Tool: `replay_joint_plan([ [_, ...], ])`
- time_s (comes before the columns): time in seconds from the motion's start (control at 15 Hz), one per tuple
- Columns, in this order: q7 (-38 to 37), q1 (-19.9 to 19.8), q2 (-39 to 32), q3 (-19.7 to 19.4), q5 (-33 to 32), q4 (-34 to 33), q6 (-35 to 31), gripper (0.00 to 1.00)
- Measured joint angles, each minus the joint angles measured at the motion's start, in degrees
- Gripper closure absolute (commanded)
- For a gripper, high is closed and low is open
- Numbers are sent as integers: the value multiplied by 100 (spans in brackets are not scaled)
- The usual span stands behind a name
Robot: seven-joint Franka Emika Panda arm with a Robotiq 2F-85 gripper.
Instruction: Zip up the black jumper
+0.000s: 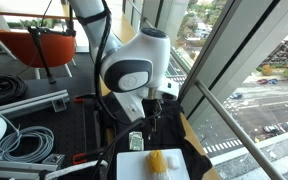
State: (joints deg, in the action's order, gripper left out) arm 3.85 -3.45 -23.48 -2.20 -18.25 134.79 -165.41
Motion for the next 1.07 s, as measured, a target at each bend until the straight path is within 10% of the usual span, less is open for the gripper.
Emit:
replay_joint_plan([
  [1.07, -61, 311, -1795, -32, 749, -1363, 0, 0],
])
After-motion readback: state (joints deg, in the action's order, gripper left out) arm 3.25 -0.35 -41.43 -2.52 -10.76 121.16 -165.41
